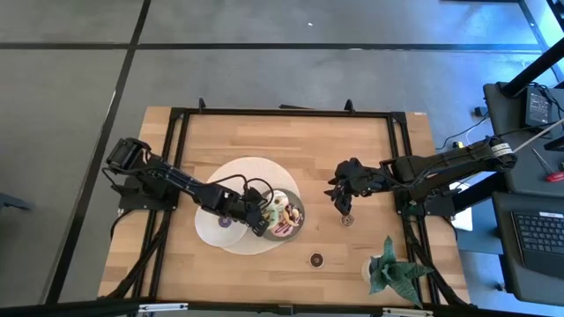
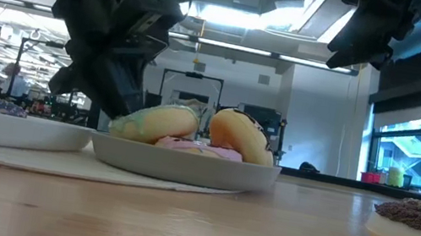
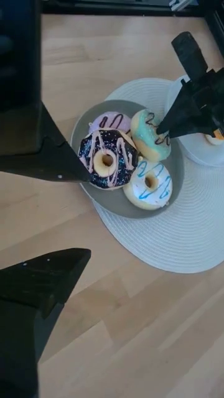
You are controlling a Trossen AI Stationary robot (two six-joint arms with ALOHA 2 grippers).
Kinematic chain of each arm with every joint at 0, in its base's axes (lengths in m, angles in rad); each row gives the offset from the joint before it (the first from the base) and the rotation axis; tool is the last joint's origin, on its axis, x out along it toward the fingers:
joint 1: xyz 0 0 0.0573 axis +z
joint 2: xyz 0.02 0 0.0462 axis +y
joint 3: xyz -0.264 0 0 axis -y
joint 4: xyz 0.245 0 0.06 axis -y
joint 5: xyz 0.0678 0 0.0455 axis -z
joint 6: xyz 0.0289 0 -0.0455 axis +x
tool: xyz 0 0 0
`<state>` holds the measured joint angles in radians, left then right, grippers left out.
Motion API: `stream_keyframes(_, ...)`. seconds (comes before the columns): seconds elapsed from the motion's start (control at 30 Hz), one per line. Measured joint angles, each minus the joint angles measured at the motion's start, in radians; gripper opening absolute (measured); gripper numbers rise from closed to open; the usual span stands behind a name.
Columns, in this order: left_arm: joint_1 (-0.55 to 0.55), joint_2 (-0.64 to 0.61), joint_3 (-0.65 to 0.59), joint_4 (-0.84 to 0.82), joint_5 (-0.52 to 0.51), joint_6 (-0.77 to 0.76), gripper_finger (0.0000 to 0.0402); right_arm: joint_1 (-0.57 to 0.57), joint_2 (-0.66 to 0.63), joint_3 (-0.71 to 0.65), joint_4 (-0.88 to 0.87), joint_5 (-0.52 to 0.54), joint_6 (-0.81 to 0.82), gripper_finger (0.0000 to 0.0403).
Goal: Pick & Place donuts
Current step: Put the big green donuts on the gray plate
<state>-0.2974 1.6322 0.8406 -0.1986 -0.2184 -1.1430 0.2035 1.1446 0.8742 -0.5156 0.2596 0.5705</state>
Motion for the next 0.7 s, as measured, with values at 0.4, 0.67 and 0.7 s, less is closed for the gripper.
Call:
stream_keyframes(0.4, 0.005, -0.005, 0.000, -0.016, 0.007, -0.022, 0.0099, 0.000, 0.000, 0.000, 0.000, 0.000, 0.000, 0.0185)
stream_keyframes(0.67, 0.033, -0.072, 0.000, -0.070, -0.026, -0.006, 0.0123, 0.000, 0.000, 0.000, 0.000, -0.002, 0.000, 0.0185)
stream_keyframes(0.7, 0.039, -0.081, 0.000, -0.078, -0.019, -0.004, 0.0125, 0.000, 0.000, 0.000, 0.001, -0.002, 0.001, 0.0184)
